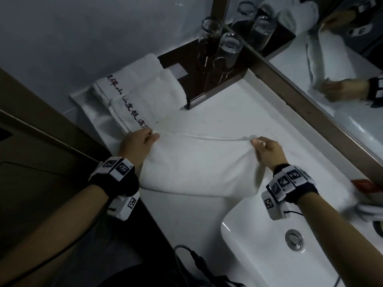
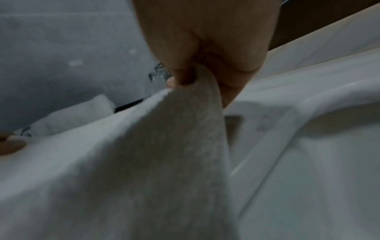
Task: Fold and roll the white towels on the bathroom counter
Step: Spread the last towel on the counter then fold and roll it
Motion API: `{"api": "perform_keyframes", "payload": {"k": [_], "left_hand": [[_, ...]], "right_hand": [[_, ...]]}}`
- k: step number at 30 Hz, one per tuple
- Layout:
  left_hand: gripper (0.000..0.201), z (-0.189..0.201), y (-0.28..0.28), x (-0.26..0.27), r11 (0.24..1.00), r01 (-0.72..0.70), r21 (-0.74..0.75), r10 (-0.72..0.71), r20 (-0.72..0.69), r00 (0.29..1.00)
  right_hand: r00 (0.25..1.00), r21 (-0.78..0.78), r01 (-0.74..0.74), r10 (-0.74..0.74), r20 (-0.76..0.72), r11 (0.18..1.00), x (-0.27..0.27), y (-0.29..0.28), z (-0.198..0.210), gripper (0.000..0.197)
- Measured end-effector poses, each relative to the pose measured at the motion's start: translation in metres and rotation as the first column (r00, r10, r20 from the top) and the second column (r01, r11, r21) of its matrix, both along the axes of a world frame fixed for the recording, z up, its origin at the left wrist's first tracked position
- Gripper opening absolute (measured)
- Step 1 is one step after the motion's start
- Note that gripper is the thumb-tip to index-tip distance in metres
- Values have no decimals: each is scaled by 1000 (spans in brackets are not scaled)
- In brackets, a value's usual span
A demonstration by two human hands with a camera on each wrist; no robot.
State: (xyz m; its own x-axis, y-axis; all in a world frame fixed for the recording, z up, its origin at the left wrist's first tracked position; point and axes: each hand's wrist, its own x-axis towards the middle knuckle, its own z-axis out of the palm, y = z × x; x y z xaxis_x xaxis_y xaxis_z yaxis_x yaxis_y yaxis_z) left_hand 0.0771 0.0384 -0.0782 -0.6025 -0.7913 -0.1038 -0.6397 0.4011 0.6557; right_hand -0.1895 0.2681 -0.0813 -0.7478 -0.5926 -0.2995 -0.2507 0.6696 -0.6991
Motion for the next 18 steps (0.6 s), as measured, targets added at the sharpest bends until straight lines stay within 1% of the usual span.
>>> {"api": "perform_keyframes", "payload": {"k": [3, 5, 6, 8, 10, 12, 13, 14, 16, 17, 18], "left_hand": [[29, -1, -1, -6, 995, 12, -95, -12, 3, 1000], [30, -2, -1, -9, 993, 28, -112, -21, 60, 998], [31, -2, -1, -11, 990, 55, -130, -42, 106, 994], [31, -4, 0, -15, 969, 148, -200, -96, 248, 964], [30, -7, 1, -16, 931, 236, -277, -115, 393, 913], [29, -6, 3, -14, 913, 262, -314, -96, 457, 884], [28, -5, 5, -11, 893, 275, -355, -86, 466, 880], [28, -3, 7, -8, 857, 313, -409, -93, 474, 875], [40, -2, 18, -2, 774, 366, -516, -110, 461, 881], [46, -4, 27, 1, 762, 393, -514, -170, 427, 888], [49, -8, 36, 4, 770, 424, -476, -253, 383, 889]], "right_hand": [[999, 29, 15, -14, -53, 999, -7, -10, -2, 23], [997, 79, 23, -17, -73, 997, -10, -16, -5, 26], [996, 115, 32, -22, -84, 993, -10, -18, -6, 28], [993, 166, 67, -49, -108, 984, -9, -20, -8, 31], [987, 165, 112, -90, -137, 980, -7, -19, -9, 34], [978, 154, 138, -110, -178, 978, -2, -15, -9, 35], [973, 147, 134, -102, -208, 980, 2, -11, -9, 34], [967, 143, 129, -93, -239, 981, 5, -7, -9, 33], [955, 136, 143, -101, -280, 980, 13, 2, -10, 37], [953, 131, 165, -124, -276, 978, 17, 6, -10, 40], [955, 127, 185, -148, -255, 974, 20, 10, -9, 43]]}}
